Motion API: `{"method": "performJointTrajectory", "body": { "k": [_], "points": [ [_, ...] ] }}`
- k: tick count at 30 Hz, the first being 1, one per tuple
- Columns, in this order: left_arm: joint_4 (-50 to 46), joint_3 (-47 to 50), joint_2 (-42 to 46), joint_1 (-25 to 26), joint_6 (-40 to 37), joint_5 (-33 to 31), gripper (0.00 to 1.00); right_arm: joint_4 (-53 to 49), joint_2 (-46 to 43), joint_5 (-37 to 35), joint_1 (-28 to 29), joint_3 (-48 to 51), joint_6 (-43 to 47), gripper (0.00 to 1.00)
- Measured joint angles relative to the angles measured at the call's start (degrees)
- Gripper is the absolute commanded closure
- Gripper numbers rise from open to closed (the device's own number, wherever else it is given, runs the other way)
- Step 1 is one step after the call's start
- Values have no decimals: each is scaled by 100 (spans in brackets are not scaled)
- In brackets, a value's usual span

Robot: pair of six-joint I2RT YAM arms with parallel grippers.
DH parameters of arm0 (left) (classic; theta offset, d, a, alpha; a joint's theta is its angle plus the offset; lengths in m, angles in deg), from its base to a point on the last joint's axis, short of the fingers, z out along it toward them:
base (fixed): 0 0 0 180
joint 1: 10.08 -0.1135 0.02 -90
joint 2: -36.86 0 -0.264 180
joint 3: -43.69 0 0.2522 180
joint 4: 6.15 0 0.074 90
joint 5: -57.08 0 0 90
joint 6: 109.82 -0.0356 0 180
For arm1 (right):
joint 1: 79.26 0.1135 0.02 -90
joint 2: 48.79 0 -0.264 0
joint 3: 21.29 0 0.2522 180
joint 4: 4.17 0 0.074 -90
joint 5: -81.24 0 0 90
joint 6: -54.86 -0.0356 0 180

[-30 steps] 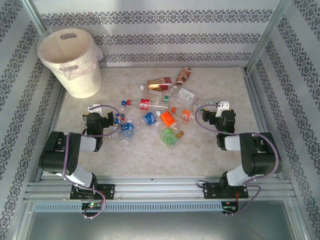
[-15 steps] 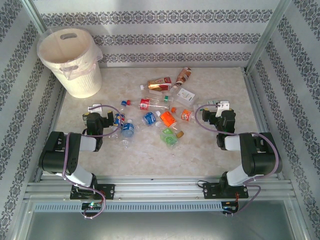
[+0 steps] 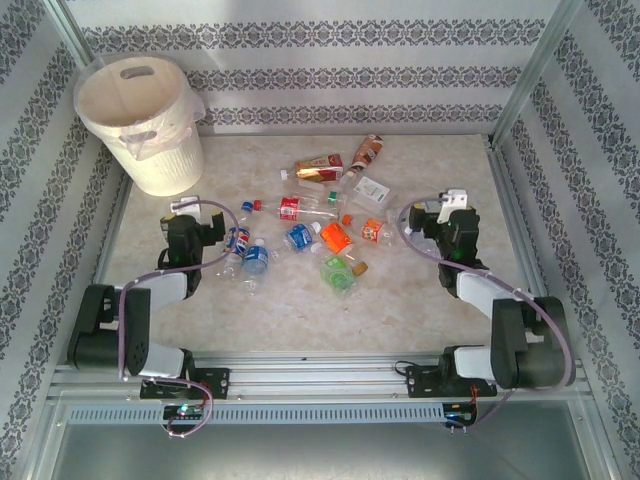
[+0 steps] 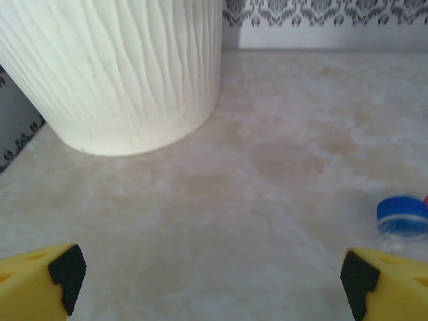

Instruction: Put the plastic bottles in the bin

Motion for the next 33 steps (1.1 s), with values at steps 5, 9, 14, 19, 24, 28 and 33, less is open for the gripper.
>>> {"method": "performJointTrajectory", "body": {
  "k": [5, 9, 14, 19, 24, 28, 33],
  "points": [
    [-946, -417, 420, 0, 516, -107, 0, -1434, -350, -107, -2, -597, -37, 2],
    [-1674, -767, 629, 0, 1340, -98, 0, -3136, -273, 42, -7, -1429, 503, 2],
    [-2500, -1121, 741, 0, 2321, -57, 0, -4990, 149, 723, -256, -2256, 1486, 2],
    [-3436, -1399, 850, 0, 3097, -70, 0, -6081, 730, 866, -457, -2503, 1965, 2],
    [-3860, -1659, 850, 0, 3436, 0, 0, -6738, 1318, 610, -457, -2570, 2256, 4],
    [-4026, -1718, 850, 0, 3523, 76, 1, -6916, 1746, 374, -531, -2623, 2352, 8],
    [-4138, -1727, 850, 0, 3539, 122, 0, -6968, 1864, 256, -531, -2625, 2420, 20]
  ]
}}
